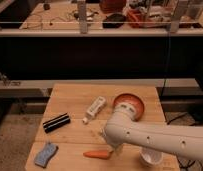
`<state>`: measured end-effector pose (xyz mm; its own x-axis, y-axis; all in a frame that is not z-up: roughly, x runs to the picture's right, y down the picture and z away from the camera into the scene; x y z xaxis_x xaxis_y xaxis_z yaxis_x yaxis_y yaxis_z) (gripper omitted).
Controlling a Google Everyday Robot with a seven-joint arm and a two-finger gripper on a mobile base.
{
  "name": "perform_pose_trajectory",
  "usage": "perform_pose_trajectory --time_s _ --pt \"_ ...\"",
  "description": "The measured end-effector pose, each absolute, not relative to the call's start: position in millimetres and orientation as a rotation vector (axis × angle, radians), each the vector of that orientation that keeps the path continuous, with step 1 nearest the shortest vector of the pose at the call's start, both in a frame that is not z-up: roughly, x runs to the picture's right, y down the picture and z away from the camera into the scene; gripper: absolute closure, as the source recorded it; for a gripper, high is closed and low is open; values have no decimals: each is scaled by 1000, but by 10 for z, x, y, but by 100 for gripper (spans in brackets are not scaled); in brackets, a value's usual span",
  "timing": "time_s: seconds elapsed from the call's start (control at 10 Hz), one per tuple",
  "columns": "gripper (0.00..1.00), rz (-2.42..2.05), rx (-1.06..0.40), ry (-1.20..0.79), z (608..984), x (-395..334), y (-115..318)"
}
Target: Drag the pepper across the table
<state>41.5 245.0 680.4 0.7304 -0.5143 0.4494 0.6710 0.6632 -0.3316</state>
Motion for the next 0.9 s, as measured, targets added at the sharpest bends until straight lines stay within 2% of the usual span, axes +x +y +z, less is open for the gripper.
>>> perform_pose_trajectory --time_s 0.9 --pt "20 -729 -508 -358 7101 503 2644"
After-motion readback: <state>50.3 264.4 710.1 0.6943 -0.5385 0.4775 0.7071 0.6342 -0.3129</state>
